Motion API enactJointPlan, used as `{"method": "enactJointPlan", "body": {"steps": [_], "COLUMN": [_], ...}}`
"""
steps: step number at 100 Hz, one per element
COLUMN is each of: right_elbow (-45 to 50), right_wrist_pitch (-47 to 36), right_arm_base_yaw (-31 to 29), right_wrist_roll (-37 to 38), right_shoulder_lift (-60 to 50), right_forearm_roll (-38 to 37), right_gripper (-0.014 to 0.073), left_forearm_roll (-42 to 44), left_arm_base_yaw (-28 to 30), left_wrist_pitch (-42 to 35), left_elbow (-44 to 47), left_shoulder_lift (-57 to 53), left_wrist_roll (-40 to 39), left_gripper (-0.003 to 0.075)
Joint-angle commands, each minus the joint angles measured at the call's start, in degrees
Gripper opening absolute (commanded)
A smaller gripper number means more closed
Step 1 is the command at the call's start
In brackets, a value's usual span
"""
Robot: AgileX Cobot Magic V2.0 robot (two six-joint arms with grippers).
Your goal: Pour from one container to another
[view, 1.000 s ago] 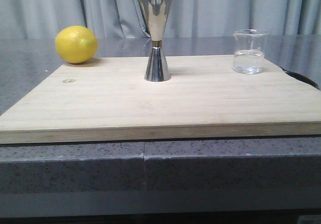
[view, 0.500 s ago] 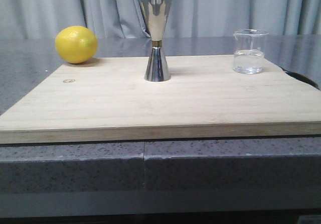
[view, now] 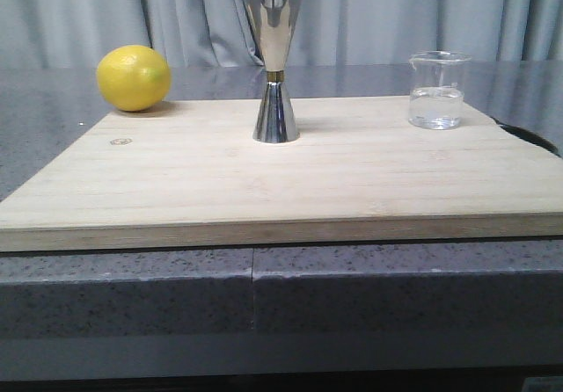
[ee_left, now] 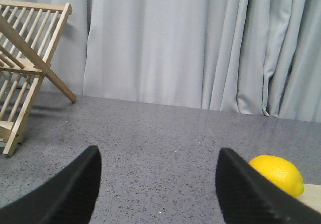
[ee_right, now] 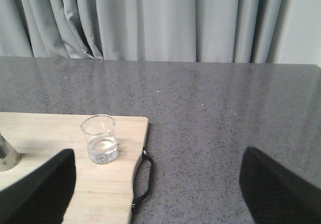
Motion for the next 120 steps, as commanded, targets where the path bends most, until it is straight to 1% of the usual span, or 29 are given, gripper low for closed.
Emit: {"method": "enactJointPlan", "body": {"steps": [1,20,31,44,61,75,79,83,86,98,102,112,116,120], "right_elbow": [-1.9,-2.0,-2.0,-2.0,-2.0,-2.0,-2.0,-2.0,-2.0,-2.0,-2.0,-2.0,-2.0,-2.0], "right_wrist_pitch": [-4.2,-2.9,-2.9,-2.9,-2.9,-2.9,-2.9,-2.9,-2.9,-2.9,-2.9,-2.9,-2.9,-2.9], "right_arm_base_yaw": [0.0,0.0,0.0,0.0,0.0,0.0,0.0,0.0,0.0,0.0,0.0,0.0,0.0,0.0], "right_wrist_roll": [-0.4,-0.4,-0.4,-0.4,-0.4,-0.4,-0.4,-0.4,-0.4,-0.4,-0.4,-0.4,-0.4,-0.4], "right_shoulder_lift": [1.1,2.3,3.3,4.1,4.3,4.3,4.3,4.3,4.3,4.3,4.3,4.3,4.3,4.3], "right_forearm_roll": [0.2,0.2,0.2,0.2,0.2,0.2,0.2,0.2,0.2,0.2,0.2,0.2,0.2,0.2], "right_gripper": [0.0603,0.0603,0.0603,0.0603,0.0603,0.0603,0.0603,0.0603,0.0603,0.0603,0.0603,0.0603,0.0603,0.0603], "left_forearm_roll": [-0.8,-1.3,-1.7,-1.8,-4.1,-6.7,-7.6,-8.2,-8.8,-11.5,-13.7,-22.6,-27.8,-33.8], "left_arm_base_yaw": [-0.3,-0.5,-2.8,-7.9,-13.8,-16.1,-16.4,-16.4,-16.4,-16.4,-16.4,-16.4,-16.4,-16.4], "left_wrist_pitch": [-0.9,14.7,18.1,21.2,31.2,39.7,40.9,40.7,40.0,33.8,31.5,27.0,25.5,24.2], "left_elbow": [-3.3,-10.8,-14.6,-18.1,-23.8,-29.4,-31.0,-31.6,-31.7,-31.4,-31.2,-30.8,-30.5,-30.1], "left_shoulder_lift": [1.1,5.2,8.5,13.3,21.0,27.5,29.8,31.3,32.4,37.0,38.4,41.7,43.2,44.3], "left_wrist_roll": [0.2,7.6,8.1,9.7,10.4,10.4,10.5,11.2,13.6,19.8,22.3,32.4,36.4,42.1], "left_gripper": [0.0438,0.0438,0.0438,0.0438,0.0438,0.0438,0.0438,0.0438,0.0438,0.0438,0.0438,0.0438,0.0438,0.0438]}}
